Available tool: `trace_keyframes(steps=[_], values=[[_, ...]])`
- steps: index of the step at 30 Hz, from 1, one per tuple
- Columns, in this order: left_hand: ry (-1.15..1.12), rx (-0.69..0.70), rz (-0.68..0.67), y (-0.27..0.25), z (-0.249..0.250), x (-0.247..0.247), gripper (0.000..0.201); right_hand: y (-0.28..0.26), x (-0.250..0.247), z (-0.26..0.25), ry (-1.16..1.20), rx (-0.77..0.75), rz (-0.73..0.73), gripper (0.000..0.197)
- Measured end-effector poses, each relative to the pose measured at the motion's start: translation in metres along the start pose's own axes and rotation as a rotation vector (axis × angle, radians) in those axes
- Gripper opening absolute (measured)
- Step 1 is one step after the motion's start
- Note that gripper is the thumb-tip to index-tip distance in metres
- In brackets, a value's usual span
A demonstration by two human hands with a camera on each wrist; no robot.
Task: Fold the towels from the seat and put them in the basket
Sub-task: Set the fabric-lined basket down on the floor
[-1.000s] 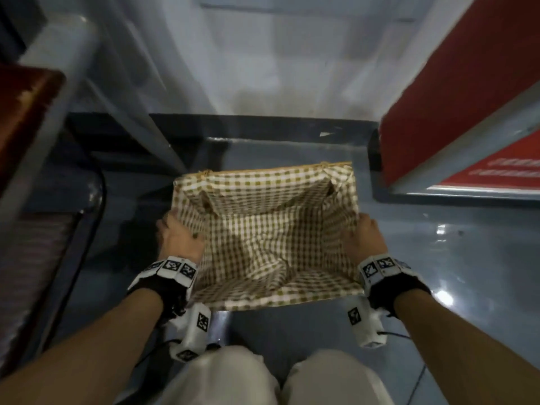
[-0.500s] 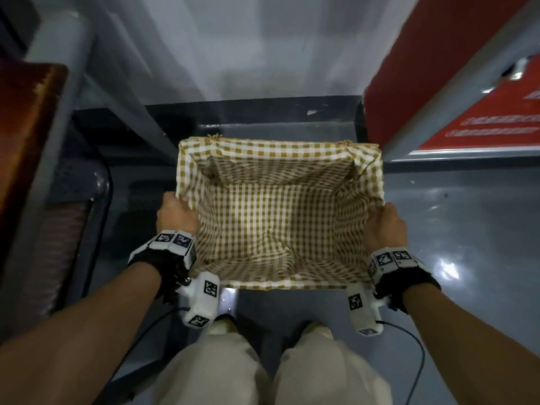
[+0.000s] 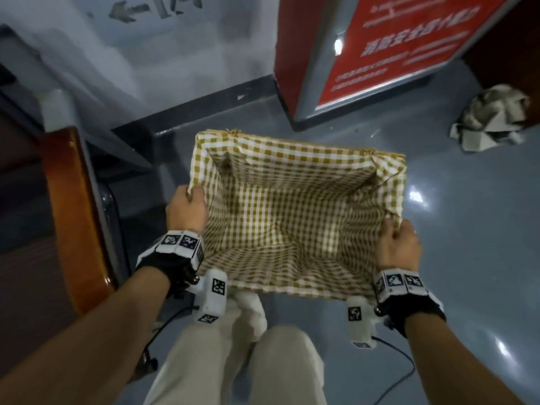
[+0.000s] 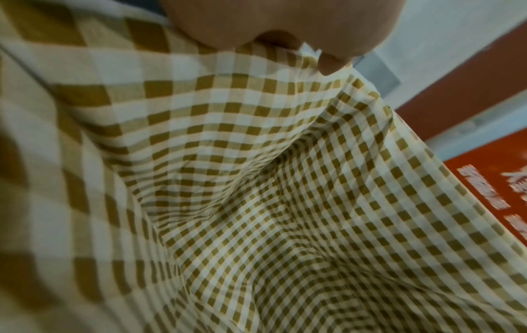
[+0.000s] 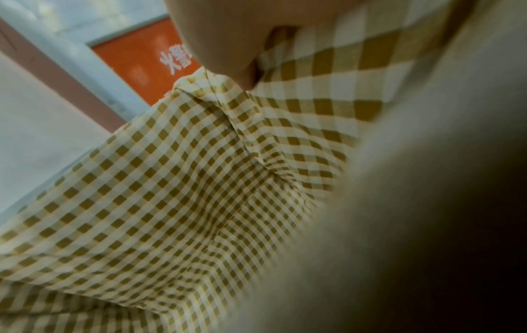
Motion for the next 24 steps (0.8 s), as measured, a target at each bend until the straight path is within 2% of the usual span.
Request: trace_keyframes(steps=[9, 14, 19, 24], values=[[0.117, 0.187, -0.095, -0.104, -0.009, 0.021, 0.038, -0.115, -0.039, 0.129, 0.139, 0.193, 0.116, 0.041], [0.182, 0.284, -0.136, -0.158, -0.026, 0.025, 0.041, -0.189, -0.057, 0.184, 0.182, 0.288, 0.143, 0.045], [0.274, 0.377, -0.23, -0.198, -0.037, 0.022, 0.03, -0.263, -0.067, 0.214, 0.233, 0.394, 0.191, 0.042], [0.395, 0.475, -0.402, -0.217, -0.054, 0.003, 0.031, -0.337, -0.064, 0.222, 0.248, 0.497, 0.273, 0.04]])
Point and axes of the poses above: each hand's wrist, its own y-axis towards the middle knuckle, its own x-axis out of the palm, z = x × y, the point moved 5 cm from there along y, towards the middle knuckle, and after that the axes turned 10 degrees about -z, right-handed, at the moved point
